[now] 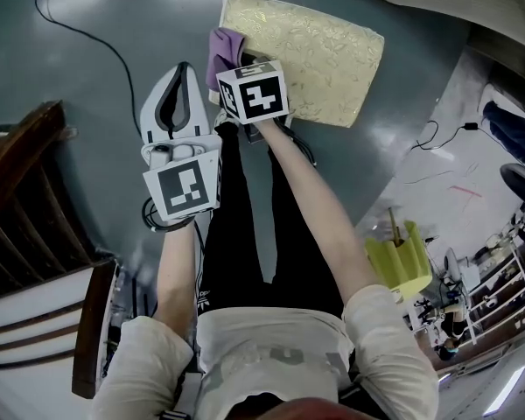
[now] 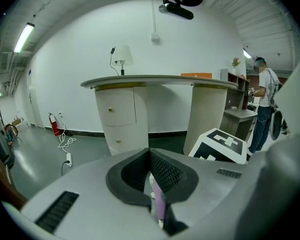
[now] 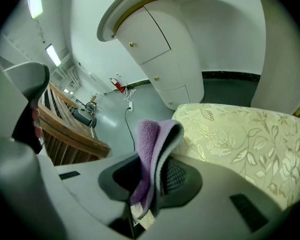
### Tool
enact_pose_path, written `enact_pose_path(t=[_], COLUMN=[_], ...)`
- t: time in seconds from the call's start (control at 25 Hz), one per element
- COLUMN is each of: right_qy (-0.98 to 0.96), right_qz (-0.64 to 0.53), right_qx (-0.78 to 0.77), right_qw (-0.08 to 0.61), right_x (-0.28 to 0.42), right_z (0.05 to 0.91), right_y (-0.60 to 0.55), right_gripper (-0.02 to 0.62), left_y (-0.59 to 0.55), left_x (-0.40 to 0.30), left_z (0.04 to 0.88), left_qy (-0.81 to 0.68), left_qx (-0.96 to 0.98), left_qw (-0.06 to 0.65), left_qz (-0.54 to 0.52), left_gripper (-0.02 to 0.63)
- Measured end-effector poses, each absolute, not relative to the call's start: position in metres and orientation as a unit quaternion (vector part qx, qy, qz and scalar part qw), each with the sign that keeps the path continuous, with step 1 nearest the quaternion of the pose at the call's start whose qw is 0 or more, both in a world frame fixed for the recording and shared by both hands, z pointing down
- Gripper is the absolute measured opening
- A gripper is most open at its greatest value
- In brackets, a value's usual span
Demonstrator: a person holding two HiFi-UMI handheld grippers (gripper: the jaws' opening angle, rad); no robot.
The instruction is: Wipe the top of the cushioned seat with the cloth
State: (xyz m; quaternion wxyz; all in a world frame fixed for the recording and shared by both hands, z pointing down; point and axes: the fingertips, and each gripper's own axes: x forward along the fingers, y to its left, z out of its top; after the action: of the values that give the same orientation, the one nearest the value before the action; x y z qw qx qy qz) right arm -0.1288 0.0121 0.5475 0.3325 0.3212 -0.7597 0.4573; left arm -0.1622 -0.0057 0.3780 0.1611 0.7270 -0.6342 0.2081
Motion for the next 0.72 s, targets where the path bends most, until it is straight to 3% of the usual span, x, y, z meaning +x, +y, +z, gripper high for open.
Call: enact_pose_path(t=[0.72], right_qy=[-0.755], right_qz=[0.464], right_qx=[0.325], right_qw=[0.330], right_x=[-0.088], right_z=[0.544], right_y=[0.015], right_gripper=[0.092], left_y=[-0.011], left_x=[-0.141], left_z=[0.372], left_qy=[-0.620], left_qx=[0.742], left_qw=[0.153], left_qz=[0.204], left_gripper=[0.006])
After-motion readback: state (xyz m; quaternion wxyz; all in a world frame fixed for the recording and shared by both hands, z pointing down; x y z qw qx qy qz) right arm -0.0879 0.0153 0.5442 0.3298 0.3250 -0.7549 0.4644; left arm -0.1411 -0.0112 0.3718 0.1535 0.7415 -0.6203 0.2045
